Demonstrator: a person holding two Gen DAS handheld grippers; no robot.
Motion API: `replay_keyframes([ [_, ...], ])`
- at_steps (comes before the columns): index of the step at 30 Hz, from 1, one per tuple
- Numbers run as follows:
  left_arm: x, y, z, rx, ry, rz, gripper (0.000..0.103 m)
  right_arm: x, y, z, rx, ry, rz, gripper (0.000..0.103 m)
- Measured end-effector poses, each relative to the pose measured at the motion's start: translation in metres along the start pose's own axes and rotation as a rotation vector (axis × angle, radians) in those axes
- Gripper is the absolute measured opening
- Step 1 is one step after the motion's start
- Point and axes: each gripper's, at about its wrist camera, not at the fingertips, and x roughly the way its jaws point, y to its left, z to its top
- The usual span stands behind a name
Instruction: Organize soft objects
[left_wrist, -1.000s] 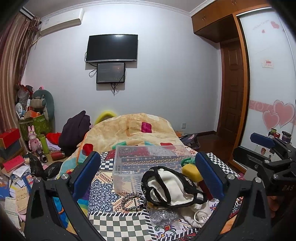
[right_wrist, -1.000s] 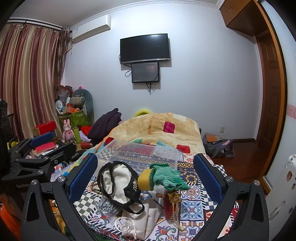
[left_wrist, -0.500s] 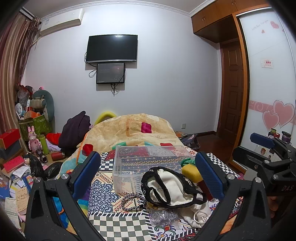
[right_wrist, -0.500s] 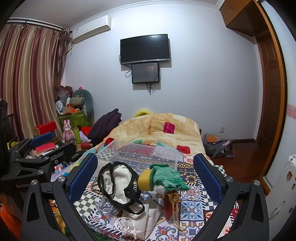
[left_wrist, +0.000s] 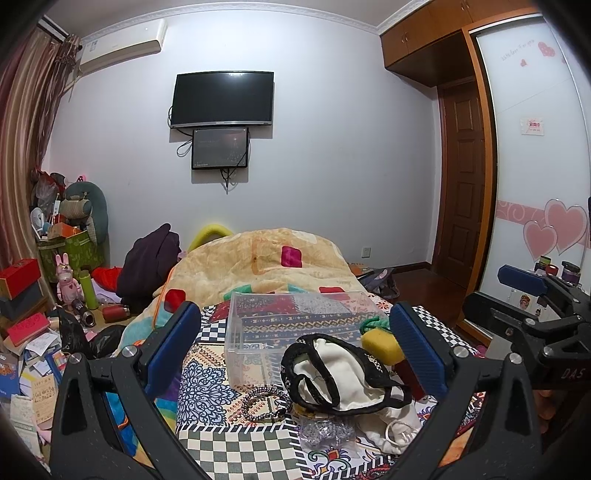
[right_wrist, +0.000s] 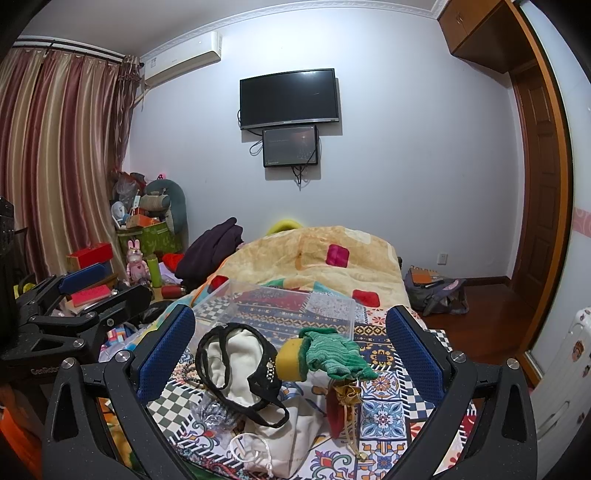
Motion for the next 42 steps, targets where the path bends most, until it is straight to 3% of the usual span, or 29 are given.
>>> replay_keyframes([
  [23, -0.003, -0.002, 0.004, 0.004, -0.009, -0.001, 0.103, -0.003, 0.003, 0.002, -0.016, -0.013, 0.004, 0.103],
  [28, 0.004, -0.003, 0.001, 0.017, -0.002, -0.004, 0.103, 0.003, 0.000, 0.000, -0.024, 0.001, -0.038, 0.103],
  [36, 0.044, -0.002, -0.015, 0.006, 0.128, -0.044, 0.103, 0.024, -0.025, -0.004, 0.028, 0.099, -0.036, 0.099],
  [42, 0.082, 0.000, -0.032, 0.013, 0.227, -0.049, 0.084, 0.041, -0.046, -0.017, 0.072, 0.185, -0.030, 0.083],
])
